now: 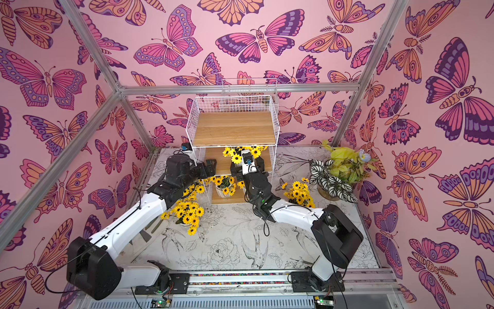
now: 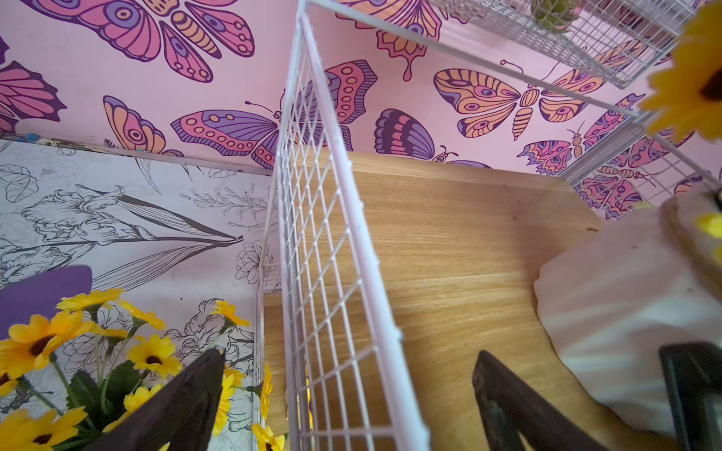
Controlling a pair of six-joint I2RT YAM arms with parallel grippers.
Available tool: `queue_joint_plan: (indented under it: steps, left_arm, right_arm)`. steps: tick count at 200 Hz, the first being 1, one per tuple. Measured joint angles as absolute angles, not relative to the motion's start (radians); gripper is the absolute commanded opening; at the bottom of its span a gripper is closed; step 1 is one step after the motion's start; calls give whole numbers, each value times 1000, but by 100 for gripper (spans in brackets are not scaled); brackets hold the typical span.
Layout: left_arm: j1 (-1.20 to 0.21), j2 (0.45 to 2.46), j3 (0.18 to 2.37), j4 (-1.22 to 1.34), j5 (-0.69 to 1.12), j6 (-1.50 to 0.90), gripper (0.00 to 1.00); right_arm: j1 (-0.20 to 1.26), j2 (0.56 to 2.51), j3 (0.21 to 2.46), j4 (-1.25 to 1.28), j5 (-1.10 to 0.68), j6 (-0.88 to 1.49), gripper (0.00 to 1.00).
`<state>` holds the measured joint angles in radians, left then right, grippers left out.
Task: Take the sunflower pots off the shelves
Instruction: Pick up the sunflower pot from the shelf.
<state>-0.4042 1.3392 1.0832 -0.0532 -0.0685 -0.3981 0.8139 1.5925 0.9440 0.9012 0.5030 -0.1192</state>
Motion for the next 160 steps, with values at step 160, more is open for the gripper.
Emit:
queue_joint_plan:
  steps: [160]
  left_arm:
    - [-404,1324,1082,-28,-75,-398,99]
  right_arm:
    - [819,1392,868,664,373,-33,23]
